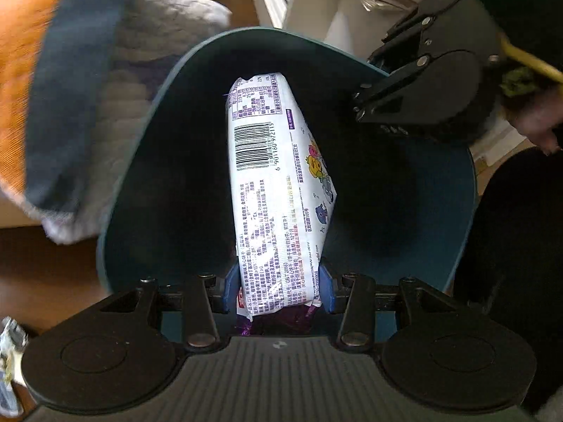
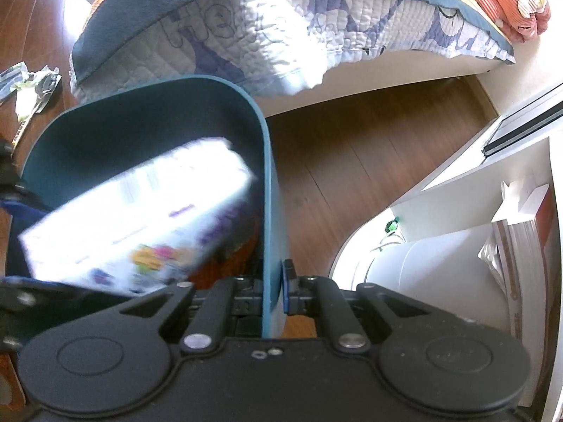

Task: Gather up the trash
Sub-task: 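Carry the purple-white package with the left gripper into the teal bin and release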

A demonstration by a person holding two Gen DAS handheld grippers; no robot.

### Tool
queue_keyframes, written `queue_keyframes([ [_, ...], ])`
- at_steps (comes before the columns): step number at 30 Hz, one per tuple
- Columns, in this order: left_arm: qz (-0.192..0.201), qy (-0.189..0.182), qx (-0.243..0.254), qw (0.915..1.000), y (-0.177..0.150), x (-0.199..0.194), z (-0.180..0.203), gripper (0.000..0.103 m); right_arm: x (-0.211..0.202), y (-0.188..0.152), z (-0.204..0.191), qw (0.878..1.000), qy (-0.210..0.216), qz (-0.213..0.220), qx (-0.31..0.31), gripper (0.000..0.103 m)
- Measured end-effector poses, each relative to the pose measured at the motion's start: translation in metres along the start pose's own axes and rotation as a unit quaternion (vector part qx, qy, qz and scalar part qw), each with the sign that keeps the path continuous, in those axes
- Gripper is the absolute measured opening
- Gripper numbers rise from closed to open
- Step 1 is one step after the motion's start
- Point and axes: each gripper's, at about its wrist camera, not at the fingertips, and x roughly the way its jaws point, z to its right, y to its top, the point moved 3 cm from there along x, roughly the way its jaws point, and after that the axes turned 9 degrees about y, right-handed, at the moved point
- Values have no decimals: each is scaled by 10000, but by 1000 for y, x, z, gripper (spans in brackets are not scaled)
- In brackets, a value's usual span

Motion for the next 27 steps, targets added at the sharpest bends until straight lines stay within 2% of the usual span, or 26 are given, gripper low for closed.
queue_keyframes([
  [2, -70, 4, -81, 9999, 6, 12, 2, 44, 0, 1, 1, 10000, -4, 4, 3, 6],
  [10, -367, 120, 172, 9991, 11, 54, 18, 45, 3, -1, 4, 10000, 5, -1, 67, 6],
  [14, -382, 326, 369, 9981, 8, 60, 25, 47, 4, 0, 3, 10000, 16, 21, 56, 6],
  [16, -410, 354, 356, 9979, 8, 61, 27, 50, 3, 0, 3, 10000, 24, 36, 55, 7],
  [21, -289, 177, 275, 9990, 9, 60, 29, 73, 2, 0, 2, 10000, 28, 41, 38, 6],
  [27, -128, 100, 499, 9986, 11, 50, 20, 73, 3, -1, 2, 10000, 12, 31, 60, 6],
])
